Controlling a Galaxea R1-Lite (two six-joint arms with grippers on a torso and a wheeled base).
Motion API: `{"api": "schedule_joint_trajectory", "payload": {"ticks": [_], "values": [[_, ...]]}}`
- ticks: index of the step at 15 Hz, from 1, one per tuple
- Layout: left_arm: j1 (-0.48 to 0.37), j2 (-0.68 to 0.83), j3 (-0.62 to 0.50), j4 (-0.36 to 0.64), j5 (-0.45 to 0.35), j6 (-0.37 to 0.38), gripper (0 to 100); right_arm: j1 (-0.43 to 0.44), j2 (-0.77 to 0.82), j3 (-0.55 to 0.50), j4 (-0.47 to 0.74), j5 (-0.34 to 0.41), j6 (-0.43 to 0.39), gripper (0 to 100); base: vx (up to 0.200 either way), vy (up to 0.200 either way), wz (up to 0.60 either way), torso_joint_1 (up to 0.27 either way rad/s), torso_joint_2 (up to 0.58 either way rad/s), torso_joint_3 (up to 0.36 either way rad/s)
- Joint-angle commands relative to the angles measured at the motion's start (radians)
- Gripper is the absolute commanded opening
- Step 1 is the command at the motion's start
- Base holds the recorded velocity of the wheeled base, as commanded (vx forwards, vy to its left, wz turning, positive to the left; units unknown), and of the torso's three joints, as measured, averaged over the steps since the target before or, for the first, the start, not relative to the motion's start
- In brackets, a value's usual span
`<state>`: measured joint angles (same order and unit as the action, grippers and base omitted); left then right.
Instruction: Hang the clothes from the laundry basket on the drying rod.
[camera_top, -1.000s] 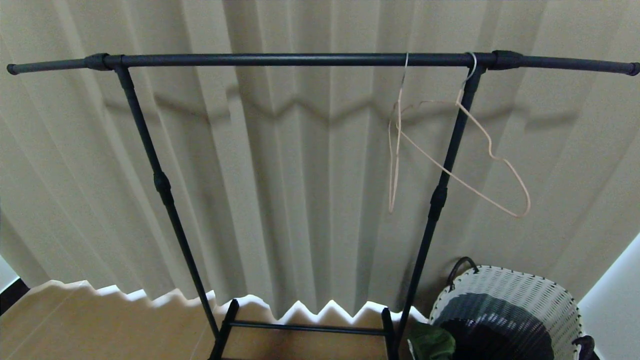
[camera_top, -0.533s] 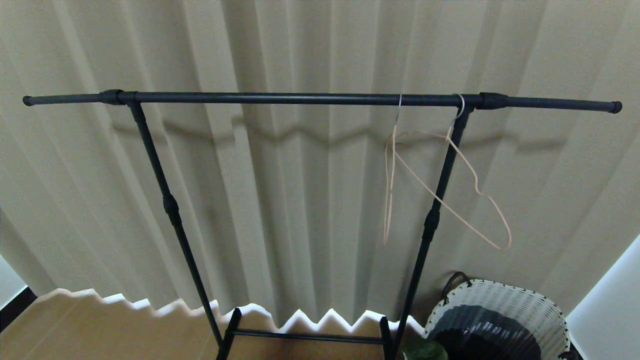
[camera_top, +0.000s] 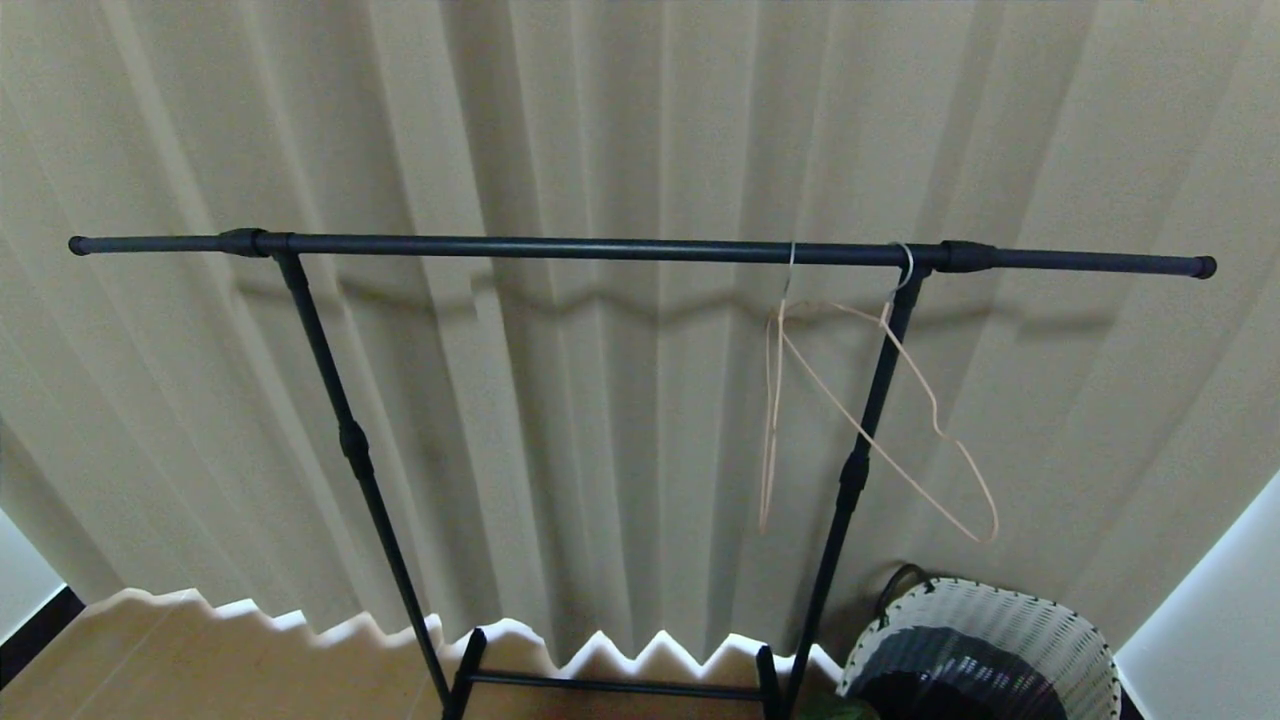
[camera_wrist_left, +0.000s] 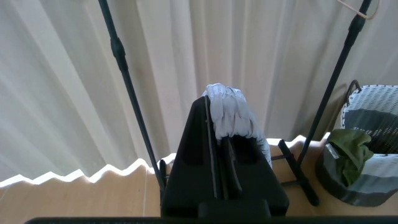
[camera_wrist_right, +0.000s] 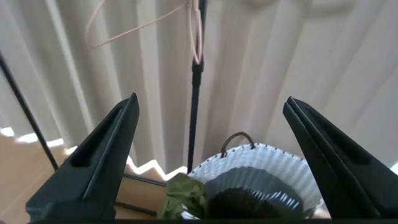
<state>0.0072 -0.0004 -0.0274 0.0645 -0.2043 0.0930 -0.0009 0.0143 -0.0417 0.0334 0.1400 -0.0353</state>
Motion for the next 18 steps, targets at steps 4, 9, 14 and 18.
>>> {"api": "schedule_joint_trajectory", "payload": {"ticks": [4, 9, 14, 18], "values": [[0.000, 0.000, 0.000, 0.000, 0.000, -0.001, 0, 0.081, 0.526, -0.314, 0.060, 0.003, -0.038, 100, 0.100, 0.000, 0.00, 0.000, 0.00, 0.001], [0.000, 0.000, 0.000, 0.000, -0.001, 0.002, 0, 0.087, 0.760, -0.395, 0.054, 0.006, -0.038, 100, 0.200, 0.000, 0.00, 0.003, 0.00, 0.004], [0.000, 0.002, 0.000, 0.000, -0.001, 0.010, 0, 0.110, 0.912, -0.449, 0.056, -0.003, -0.057, 100, 0.080, 0.000, 0.00, 0.007, 0.00, -0.001], [0.000, 0.002, 0.000, -0.002, -0.001, 0.008, 0, 0.199, 1.079, -0.537, 0.054, -0.073, -0.077, 100, 0.000, 0.000, 0.00, 0.000, 0.00, 0.000]]}}
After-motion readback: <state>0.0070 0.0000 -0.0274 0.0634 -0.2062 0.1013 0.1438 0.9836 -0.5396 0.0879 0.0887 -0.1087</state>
